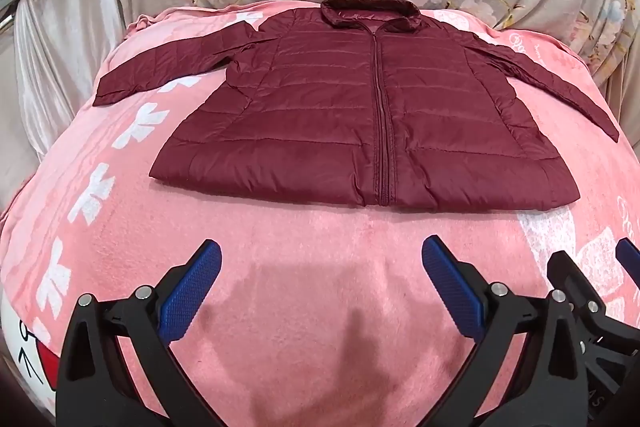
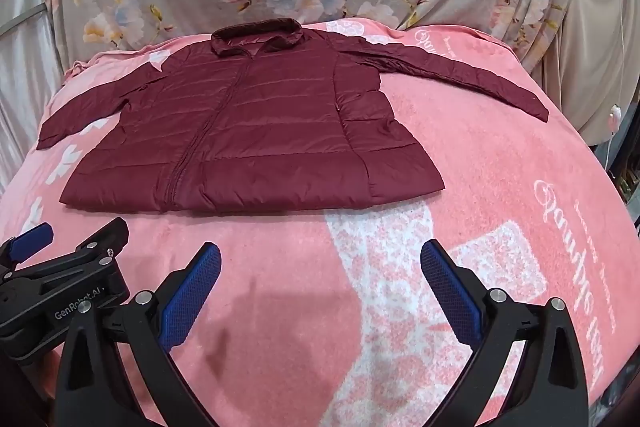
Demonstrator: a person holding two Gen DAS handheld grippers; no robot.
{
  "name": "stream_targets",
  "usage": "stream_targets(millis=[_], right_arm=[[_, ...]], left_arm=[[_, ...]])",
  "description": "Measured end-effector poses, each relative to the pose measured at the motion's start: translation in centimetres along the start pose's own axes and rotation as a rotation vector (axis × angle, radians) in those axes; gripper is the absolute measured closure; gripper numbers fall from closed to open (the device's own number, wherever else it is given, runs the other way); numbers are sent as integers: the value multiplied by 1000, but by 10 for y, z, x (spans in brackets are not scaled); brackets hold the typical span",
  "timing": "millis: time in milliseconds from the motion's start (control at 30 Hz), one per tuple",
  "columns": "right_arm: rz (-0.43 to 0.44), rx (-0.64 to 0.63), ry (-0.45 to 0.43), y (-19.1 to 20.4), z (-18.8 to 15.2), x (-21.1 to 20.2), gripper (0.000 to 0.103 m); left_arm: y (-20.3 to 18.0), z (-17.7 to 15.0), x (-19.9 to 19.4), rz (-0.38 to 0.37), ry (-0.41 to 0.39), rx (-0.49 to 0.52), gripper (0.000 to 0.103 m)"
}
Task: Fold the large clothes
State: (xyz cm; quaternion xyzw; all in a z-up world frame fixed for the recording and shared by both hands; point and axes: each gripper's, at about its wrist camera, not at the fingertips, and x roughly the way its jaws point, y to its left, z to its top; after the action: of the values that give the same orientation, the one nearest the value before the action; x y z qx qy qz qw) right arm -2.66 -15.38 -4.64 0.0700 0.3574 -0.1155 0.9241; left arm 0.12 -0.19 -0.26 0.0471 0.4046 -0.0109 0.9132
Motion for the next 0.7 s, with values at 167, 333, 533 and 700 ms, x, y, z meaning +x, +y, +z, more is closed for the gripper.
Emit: stream_targets(millis=[167,333,533,700], right_arm=[[0,-1,-2,0,0,-3,5],[-2,-1,-2,1,0,-5,5],[-2,-1,-3,0,-1,-6,5],[-2,0,-3,0,-1,-6,5]], left_arm=[[-1,4,-5,-9,-3,-6,5],[1,1,-5,-9,-6,-7,5],[1,0,-6,-8,-7,-7,5],[1,0,-6,-9,-9,-5,5]])
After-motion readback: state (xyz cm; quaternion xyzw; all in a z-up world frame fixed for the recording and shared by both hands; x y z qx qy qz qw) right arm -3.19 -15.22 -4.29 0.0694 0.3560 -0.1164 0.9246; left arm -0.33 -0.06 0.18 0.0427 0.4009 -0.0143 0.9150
